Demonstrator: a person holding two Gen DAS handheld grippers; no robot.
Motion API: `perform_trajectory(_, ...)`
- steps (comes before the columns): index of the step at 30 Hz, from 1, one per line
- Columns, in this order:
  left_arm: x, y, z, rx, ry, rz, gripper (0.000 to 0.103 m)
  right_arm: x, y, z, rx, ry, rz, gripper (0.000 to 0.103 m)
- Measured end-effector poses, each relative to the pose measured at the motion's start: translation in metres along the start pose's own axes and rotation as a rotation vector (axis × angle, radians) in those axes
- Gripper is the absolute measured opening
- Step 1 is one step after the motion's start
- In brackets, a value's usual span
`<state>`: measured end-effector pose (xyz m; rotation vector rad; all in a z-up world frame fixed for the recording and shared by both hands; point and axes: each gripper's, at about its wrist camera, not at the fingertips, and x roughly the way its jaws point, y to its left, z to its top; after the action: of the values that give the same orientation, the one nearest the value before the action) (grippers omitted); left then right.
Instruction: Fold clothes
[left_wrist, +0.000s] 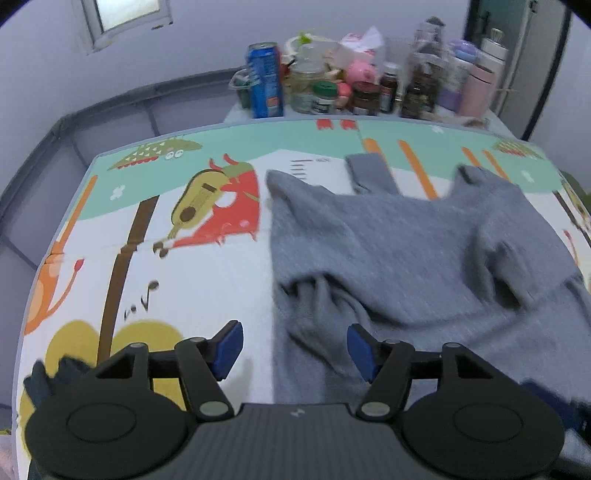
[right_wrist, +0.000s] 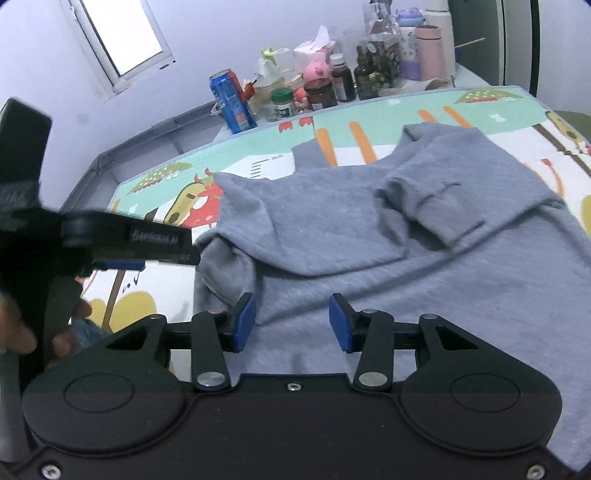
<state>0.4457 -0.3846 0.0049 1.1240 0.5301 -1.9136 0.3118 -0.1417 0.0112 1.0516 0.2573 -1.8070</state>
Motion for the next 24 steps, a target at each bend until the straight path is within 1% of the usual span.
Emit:
perform_trajectory(4,-0.024,-0.026,-0.028,0.008,-0.001,0.001,0.067,-0.014,-0.024,0.002,-0.051,0.001,-0.023,0.042)
perform_trajectory(9,-0.053,-0.059,-0.066,0.008,0.008,-0.001,0.067,-0.036,-0.055,0.002,-0.074,0.030,-0.013,0.044)
perform_trajectory(12,-0.069,-0.079,-0.087,0.017,0.006,0.022,0.069,-0.055,-0.072,-0.002,-0.105,0.034,-0.023,0.048)
perform_trajectory(14,-0.079,-0.089,-0.100,0.005,0.009,0.016,0.070,-0.065,-0.082,-0.005,-0.129,0.039,-0.024,0.048)
perform_trajectory(16,-0.085,-0.098,-0.111,-0.012,0.020,0.002,0.071,-0.074,-0.091,-0.008,-0.151,0.047,-0.031,0.051)
perform_trajectory(19,-0.094,-0.113,-0.126,-0.016,0.024,0.005,0.071,-0.085,-0.103,-0.015,-0.190,0.059,-0.051,0.052)
perform_trajectory(22,-0.100,-0.127,-0.140,-0.020,0.026,0.008,0.071,-0.093,-0.116,-0.023,-0.200,0.067,-0.048,0.055)
perform_trajectory(24,-0.102,-0.135,-0.148,-0.026,0.032,0.008,0.072,-0.097,-0.123,-0.028,-0.202,0.074,-0.047,0.055)
